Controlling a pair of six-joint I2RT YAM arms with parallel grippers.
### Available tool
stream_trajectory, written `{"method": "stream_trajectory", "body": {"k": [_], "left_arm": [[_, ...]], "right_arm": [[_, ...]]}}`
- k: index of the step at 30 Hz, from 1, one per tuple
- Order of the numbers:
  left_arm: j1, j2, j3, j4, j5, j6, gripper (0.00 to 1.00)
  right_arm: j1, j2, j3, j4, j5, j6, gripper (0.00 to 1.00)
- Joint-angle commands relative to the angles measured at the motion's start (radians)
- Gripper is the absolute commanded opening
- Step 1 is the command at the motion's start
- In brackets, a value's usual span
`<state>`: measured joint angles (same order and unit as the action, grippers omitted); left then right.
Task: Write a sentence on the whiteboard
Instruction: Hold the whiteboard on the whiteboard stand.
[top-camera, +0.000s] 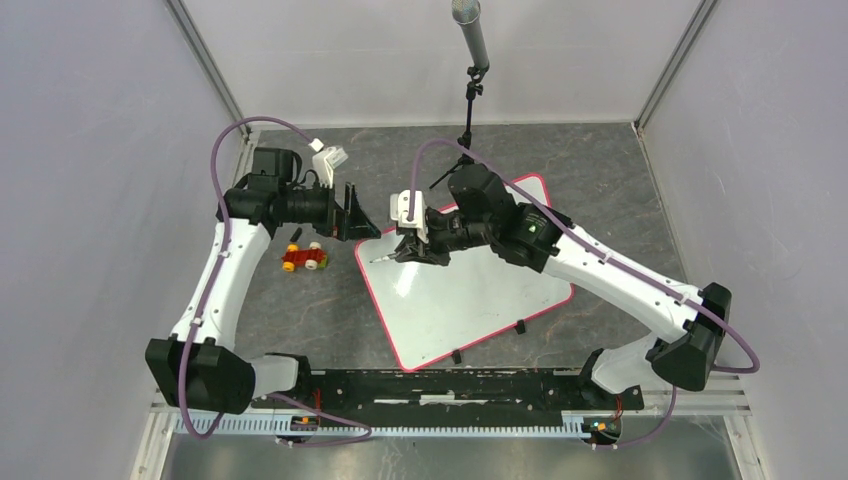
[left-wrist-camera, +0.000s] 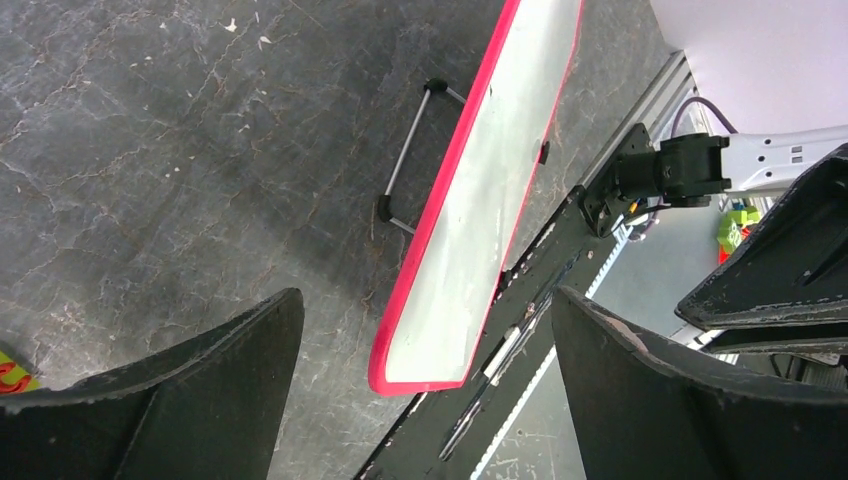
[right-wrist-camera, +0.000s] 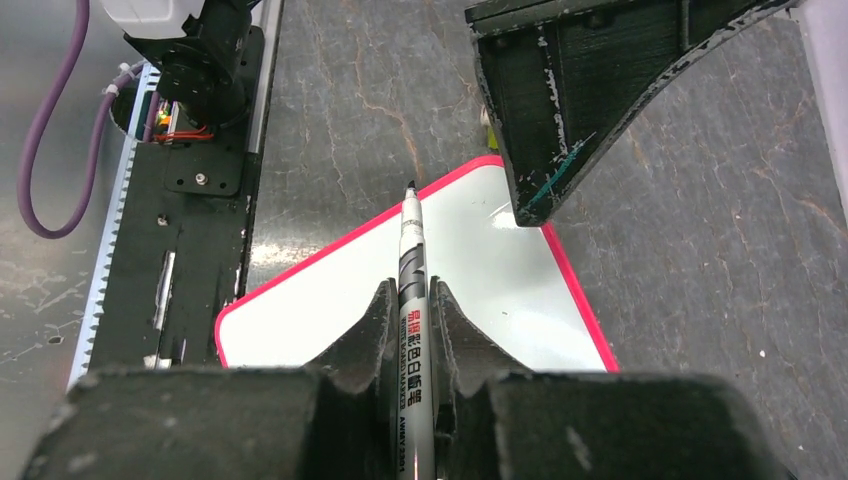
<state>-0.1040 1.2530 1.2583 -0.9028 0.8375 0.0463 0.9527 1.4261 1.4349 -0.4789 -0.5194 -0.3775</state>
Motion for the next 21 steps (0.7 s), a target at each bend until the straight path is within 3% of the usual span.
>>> {"method": "stream_trajectory", "body": {"k": [1, 7, 21], "left_arm": [[0.006, 0.015, 0.047, 0.009, 0.045, 0.018, 0.97], [0.006, 0.031, 0.054, 0.035, 0.051, -0.015, 0.95], [0.008, 0.013, 0.038, -0.004, 0.077, 0.027, 0.93]], "right_arm": [[0.007, 0.011, 0.015, 0.004, -0.01, -0.006, 0.0], [0.006, 0.075, 0.098, -0.098, -0.008, -0.072, 0.0], [0.006, 0.048, 0.075, -0.034, -0.008, -0.019, 0.0]]}}
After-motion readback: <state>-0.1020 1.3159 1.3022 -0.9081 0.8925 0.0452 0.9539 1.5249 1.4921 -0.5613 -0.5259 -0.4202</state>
